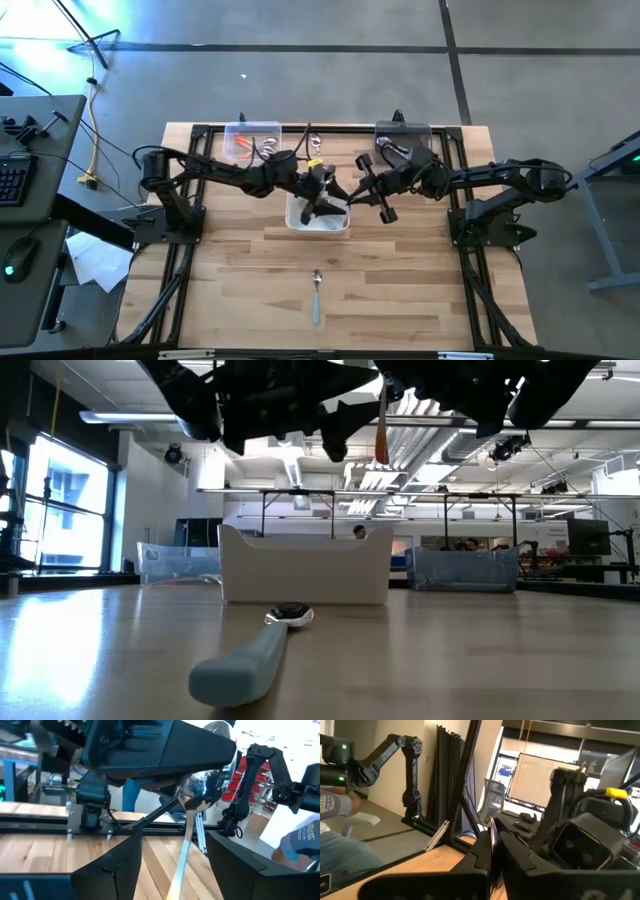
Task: Sort silverware by color (type)
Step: Put the orange spoon into the transparent bin
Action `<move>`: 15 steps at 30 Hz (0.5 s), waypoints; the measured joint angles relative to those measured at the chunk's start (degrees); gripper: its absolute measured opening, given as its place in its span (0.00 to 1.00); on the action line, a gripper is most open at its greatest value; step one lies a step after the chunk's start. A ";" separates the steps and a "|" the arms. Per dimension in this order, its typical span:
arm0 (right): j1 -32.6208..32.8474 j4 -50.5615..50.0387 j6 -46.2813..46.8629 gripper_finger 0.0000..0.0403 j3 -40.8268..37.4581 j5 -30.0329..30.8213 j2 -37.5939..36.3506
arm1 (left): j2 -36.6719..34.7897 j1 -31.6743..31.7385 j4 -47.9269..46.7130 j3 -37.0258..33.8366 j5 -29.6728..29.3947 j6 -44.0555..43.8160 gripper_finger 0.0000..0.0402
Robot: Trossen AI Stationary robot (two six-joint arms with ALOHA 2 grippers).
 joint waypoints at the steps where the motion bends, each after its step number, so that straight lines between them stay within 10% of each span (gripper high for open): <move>1: 0.00 0.16 -0.04 0.02 0.00 -0.34 0.00 | 0.53 0.00 0.07 0.60 0.18 0.48 0.52; 15: 0.00 0.74 -1.19 0.02 0.01 -1.06 0.00 | 1.55 -1.80 -0.01 2.12 1.14 6.65 0.32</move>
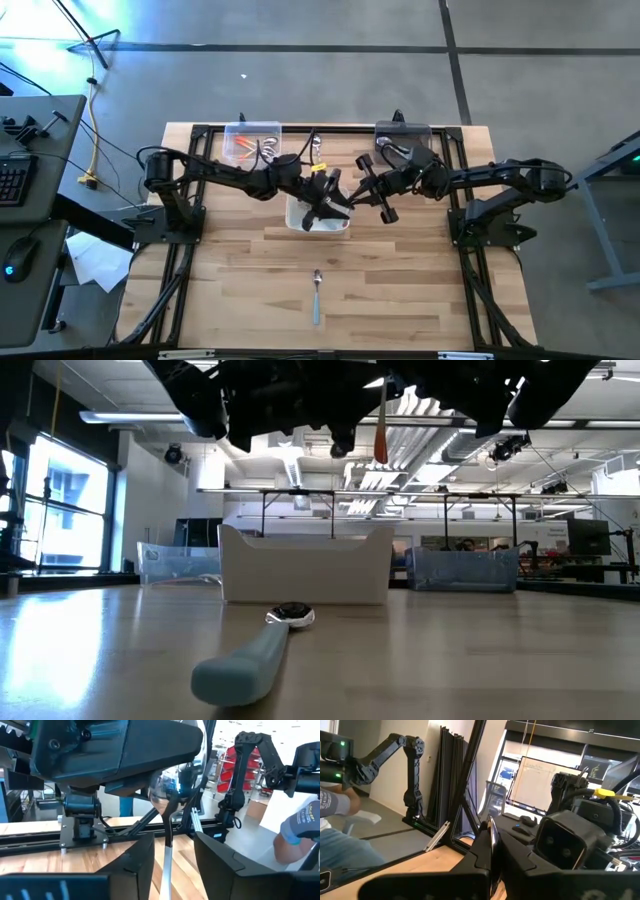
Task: Sort silverware by color (type)
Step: Put the orange spoon into the transparent bin
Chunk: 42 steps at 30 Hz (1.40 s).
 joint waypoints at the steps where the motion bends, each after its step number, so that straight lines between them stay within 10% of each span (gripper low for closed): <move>1: 0.00 0.01 -0.07 0.02 -0.01 0.00 0.00 | 0.00 -0.07 -0.01 0.00 -0.02 -0.02 0.31; 23: 0.07 0.22 1.26 0.04 0.01 1.04 -0.02 | 0.01 -0.64 -5.11 4.12 -2.28 2.57 0.02; 42: -1.29 -1.97 5.42 0.48 0.01 6.78 -2.14 | -2.67 -0.25 -20.83 4.19 -18.85 8.30 0.01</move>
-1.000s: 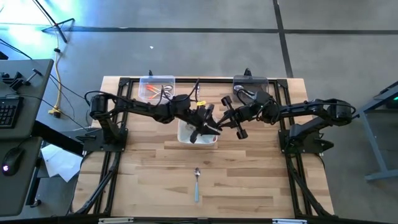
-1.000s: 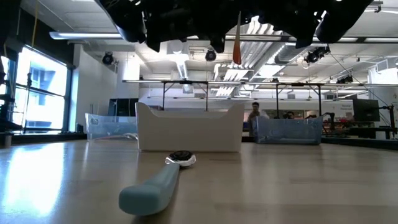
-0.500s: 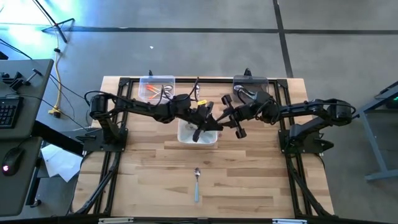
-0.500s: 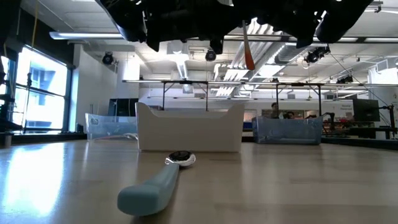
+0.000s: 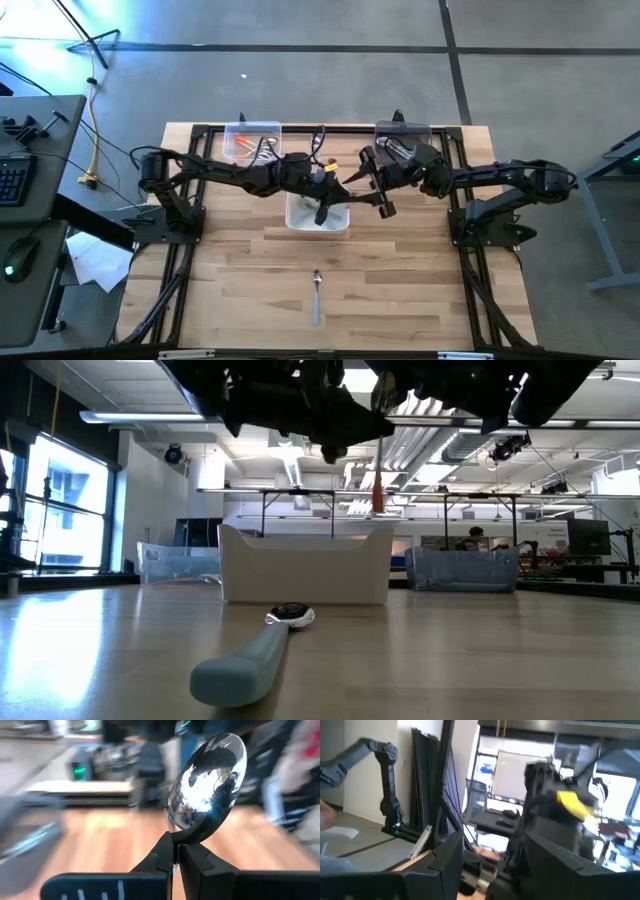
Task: Sort silverware by color (type)
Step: Put the orange spoon into the transparent bin
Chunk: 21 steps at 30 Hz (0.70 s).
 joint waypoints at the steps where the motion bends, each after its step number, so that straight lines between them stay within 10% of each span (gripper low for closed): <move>1: -0.13 -1.70 -0.19 0.48 0.00 0.52 -0.72 | -1.23 0.00 -3.02 0.01 -2.70 1.51 0.01; 15: 0.66 -18.79 -8.72 0.19 0.02 16.99 -6.91 | -20.86 4.49 -58.41 0.02 -47.10 26.80 0.00; 21: 1.01 -18.64 -9.63 0.04 0.02 16.97 -6.91 | -22.15 14.64 -64.76 0.00 -49.97 37.84 0.00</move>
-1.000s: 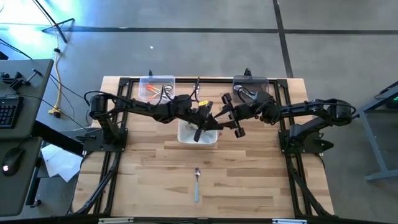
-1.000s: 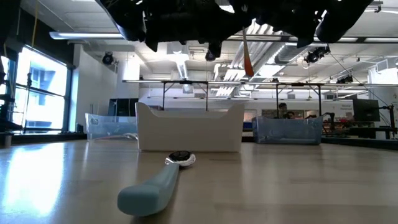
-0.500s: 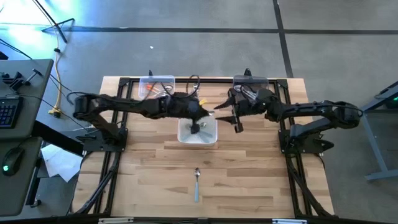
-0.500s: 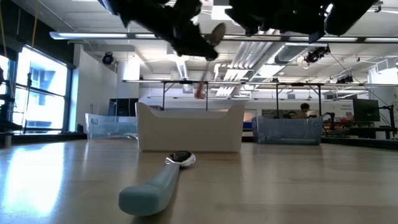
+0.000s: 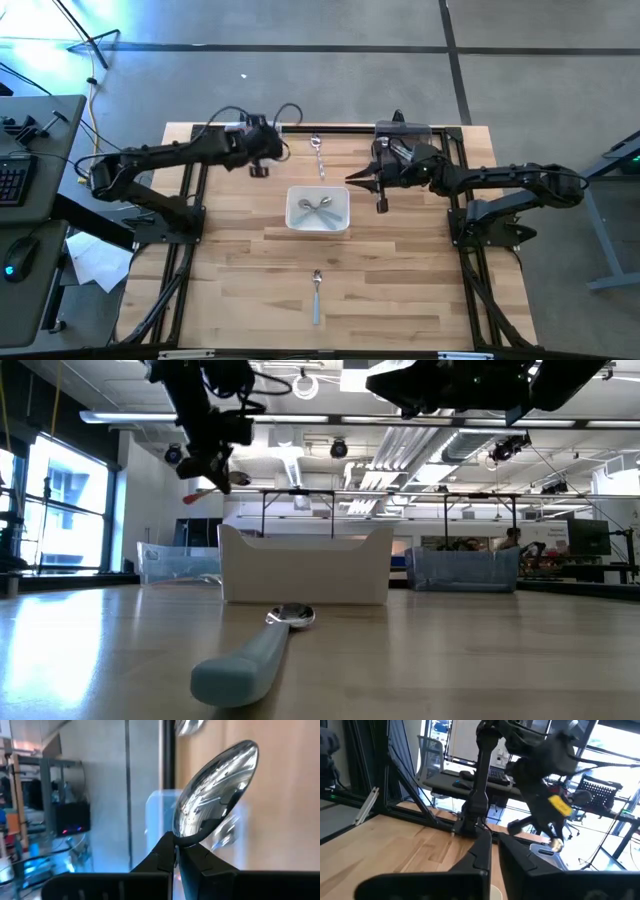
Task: Sort silverware by color (type)
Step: Put the orange spoon into the transparent bin
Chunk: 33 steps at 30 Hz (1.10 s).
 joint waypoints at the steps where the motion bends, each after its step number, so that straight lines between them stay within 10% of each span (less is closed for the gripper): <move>1: 0.00 0.02 -0.01 0.03 0.00 0.00 0.00 | 0.08 1.84 0.33 -0.20 0.14 2.33 0.00; 16: 0.17 -0.26 -0.85 0.02 0.00 -0.03 0.00 | 0.65 18.63 27.95 -17.63 8.75 15.52 0.00; 33: 0.17 -0.09 -1.09 0.02 0.00 -0.06 0.00 | 12.89 21.87 30.71 -19.27 9.60 16.42 0.02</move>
